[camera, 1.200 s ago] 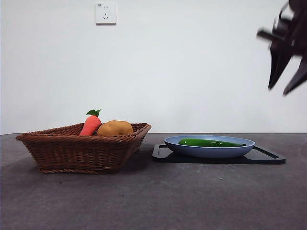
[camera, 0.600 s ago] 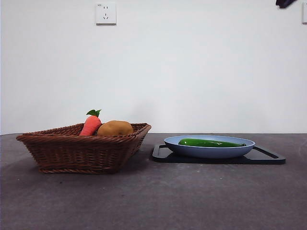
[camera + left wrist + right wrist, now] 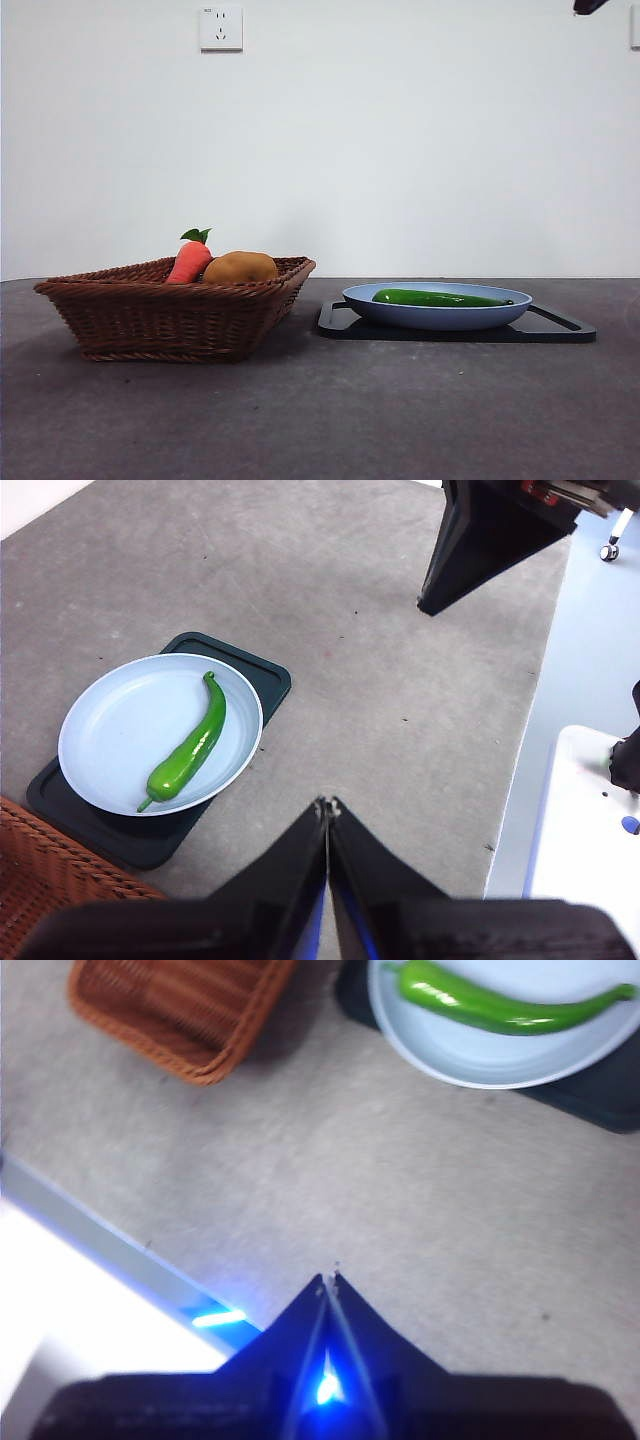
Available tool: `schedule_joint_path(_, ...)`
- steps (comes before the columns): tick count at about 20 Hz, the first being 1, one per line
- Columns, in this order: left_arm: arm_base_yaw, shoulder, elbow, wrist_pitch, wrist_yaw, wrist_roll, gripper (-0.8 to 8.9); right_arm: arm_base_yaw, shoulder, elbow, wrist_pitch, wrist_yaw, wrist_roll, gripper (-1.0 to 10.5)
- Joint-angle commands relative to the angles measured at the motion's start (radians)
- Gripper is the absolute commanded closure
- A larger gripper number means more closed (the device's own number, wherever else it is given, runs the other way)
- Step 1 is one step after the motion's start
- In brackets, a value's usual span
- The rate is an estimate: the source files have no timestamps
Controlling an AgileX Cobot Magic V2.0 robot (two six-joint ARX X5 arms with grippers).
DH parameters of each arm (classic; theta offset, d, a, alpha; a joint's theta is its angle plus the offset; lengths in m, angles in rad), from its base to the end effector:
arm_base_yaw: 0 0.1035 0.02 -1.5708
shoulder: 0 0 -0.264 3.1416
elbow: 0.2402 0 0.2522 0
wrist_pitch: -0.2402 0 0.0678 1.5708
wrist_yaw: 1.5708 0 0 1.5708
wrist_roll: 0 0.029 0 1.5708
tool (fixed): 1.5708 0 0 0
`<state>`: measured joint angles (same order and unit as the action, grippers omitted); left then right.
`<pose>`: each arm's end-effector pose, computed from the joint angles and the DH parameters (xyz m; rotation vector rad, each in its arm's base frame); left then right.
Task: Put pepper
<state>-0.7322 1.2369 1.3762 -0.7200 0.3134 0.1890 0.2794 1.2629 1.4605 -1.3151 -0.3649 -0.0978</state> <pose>0.1781 -0.1721 0.3940 0.2929 0.4973 -1.0701 0.1990 0.0679 0.3767 -0.0357 1.1048 0.6296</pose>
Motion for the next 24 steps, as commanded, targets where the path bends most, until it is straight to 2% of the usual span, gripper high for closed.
schedule_joint_path(1, -0.006, 0.010, 0.020, 0.013, 0.001, -0.005, 8.05, -0.003, 0.013, 0.020, 0.005, 0.000, 0.007, 9.4)
schedule_joint_path(5, -0.005, 0.010, 0.020, 0.053, -0.020, 0.003, 8.06, -0.006, 0.013, 0.020, 0.005, 0.002, 0.007, 9.4)
schedule_joint_path(6, 0.001, 0.010, 0.020, 0.072, -0.061, 0.048, 8.05, -0.006, 0.013, 0.020, 0.005, 0.002, 0.007, 9.4)
schedule_joint_path(7, 0.019, 0.002, 0.019, 0.103, -0.117, 0.059, 8.05, -0.006, 0.013, 0.020, 0.005, 0.001, 0.007, 9.4)
schedule_joint_path(8, 0.047, -0.005, 0.018, 0.156, -0.156, 0.059, 8.05, -0.006, 0.013, 0.020, 0.005, 0.001, 0.007, 9.4)
schedule_joint_path(12, 0.231, -0.097, -0.037, 0.401, -0.149, 0.066, 8.05, -0.006, 0.013, 0.020, 0.005, 0.002, 0.007, 9.4)
schedule_joint_path(16, 0.430, -0.315, -0.356, 0.812, -0.151, 0.007, 8.05, -0.006, 0.013, 0.020, 0.005, 0.001, 0.007, 9.4)
schedule_joint_path(18, 0.531, -0.429, -0.522, 0.938, -0.156, -0.034, 8.05, -0.006, 0.013, 0.020, 0.005, 0.001, 0.007, 9.4)
schedule_joint_path(21, 0.653, -0.577, -0.714, 0.963, -0.156, -0.064, 8.05, -0.006, 0.013, 0.020, 0.005, 0.002, 0.007, 9.4)
schedule_joint_path(24, 0.720, -0.707, -0.885, 0.967, -0.156, -0.068, 8.05, -0.006, 0.013, 0.020, 0.005, 0.001, 0.007, 9.4)
